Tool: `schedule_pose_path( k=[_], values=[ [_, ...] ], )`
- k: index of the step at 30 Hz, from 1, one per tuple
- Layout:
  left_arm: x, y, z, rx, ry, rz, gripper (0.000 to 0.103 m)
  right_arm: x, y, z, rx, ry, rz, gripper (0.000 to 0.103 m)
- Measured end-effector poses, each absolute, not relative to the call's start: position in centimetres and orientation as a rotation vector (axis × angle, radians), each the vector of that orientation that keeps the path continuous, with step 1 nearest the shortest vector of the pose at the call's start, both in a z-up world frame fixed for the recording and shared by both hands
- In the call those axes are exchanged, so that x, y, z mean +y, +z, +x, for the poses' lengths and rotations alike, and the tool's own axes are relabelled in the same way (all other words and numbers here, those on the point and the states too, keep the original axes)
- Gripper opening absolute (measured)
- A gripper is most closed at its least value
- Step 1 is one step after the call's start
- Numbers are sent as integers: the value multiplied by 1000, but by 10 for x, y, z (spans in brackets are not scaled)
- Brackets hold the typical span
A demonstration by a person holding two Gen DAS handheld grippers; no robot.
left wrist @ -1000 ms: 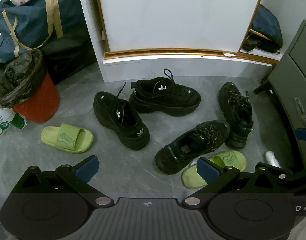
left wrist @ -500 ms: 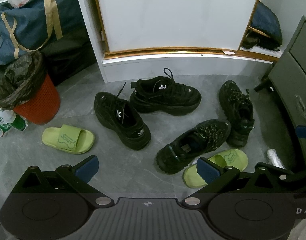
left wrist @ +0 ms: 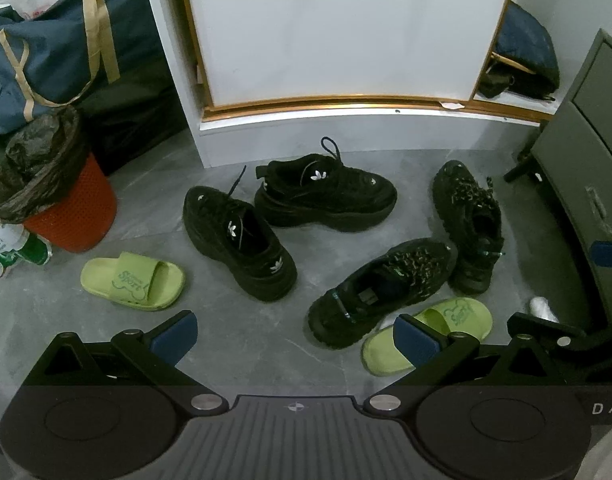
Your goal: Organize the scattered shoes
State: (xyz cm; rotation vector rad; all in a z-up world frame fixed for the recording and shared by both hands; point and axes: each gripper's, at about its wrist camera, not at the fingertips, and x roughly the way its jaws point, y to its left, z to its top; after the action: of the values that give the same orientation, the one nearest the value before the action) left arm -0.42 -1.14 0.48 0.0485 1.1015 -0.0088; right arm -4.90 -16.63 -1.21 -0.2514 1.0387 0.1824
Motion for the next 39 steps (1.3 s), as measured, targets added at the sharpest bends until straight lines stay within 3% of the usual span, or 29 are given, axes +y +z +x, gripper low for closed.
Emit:
schedule_pose_path(
  k=[39],
  values=[
    [-7,9,-1,1075,12,32,103,-158,-13,-49,1051,210,-266,103]
  ],
)
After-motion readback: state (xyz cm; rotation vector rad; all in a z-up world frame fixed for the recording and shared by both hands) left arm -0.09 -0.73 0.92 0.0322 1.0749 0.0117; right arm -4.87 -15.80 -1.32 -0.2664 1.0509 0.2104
